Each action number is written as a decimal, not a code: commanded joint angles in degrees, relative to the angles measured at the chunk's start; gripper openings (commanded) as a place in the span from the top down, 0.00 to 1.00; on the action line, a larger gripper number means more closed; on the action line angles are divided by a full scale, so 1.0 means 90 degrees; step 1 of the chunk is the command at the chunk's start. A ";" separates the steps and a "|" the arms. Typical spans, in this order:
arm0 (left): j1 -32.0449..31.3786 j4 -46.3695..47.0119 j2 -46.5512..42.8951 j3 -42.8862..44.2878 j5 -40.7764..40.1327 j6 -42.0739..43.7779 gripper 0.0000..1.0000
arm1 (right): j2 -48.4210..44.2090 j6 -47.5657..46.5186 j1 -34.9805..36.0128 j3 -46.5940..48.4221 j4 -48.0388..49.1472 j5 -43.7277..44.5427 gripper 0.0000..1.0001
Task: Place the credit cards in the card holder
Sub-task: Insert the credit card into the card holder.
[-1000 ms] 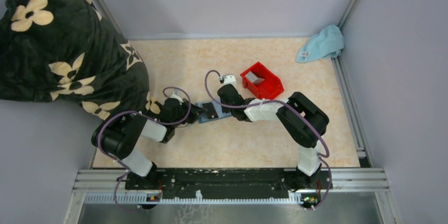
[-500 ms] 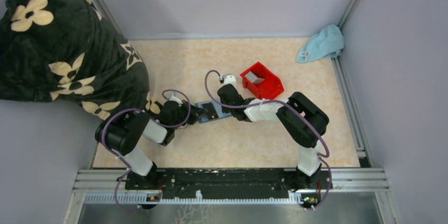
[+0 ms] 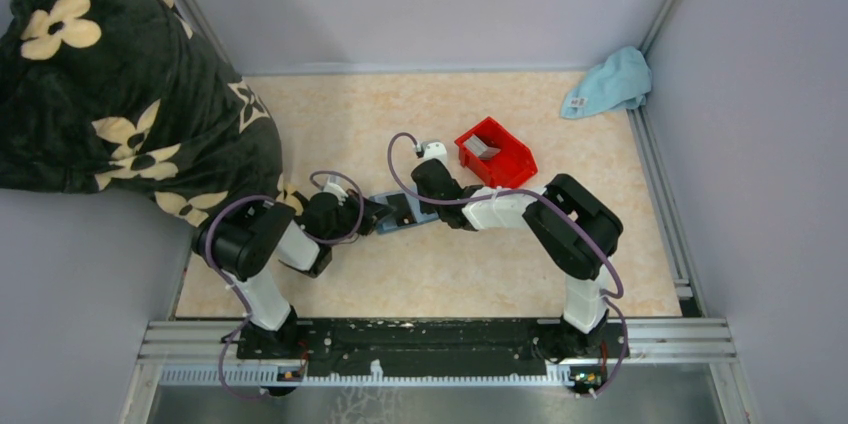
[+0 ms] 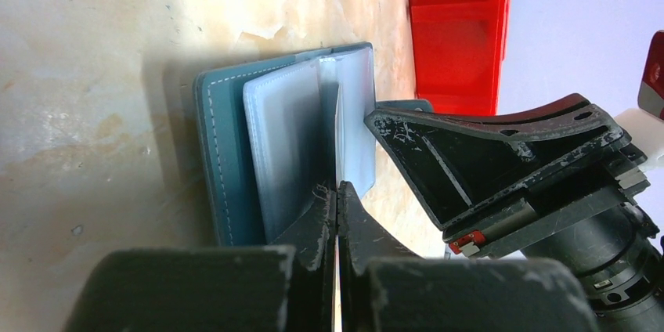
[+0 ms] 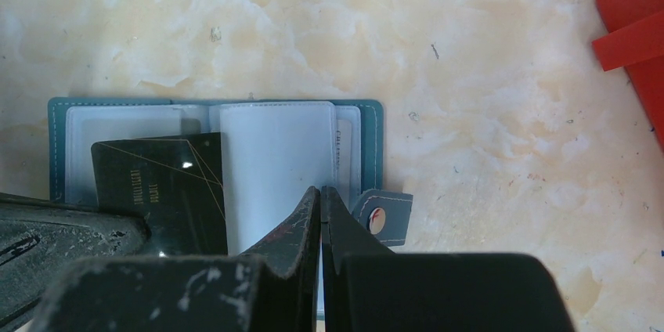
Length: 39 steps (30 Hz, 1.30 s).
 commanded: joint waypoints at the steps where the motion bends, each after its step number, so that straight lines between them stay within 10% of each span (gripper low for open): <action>1: 0.0012 0.0510 0.0159 -0.0025 0.0231 0.0017 1.00 | 0.0203 -0.0099 -0.0146 -0.0246 -0.0664 0.0045 1.00; 39: -0.0408 0.1141 0.0977 0.0322 -0.0314 -0.0739 1.00 | 0.0049 -0.0138 -0.0166 -0.0281 -0.0796 0.0066 1.00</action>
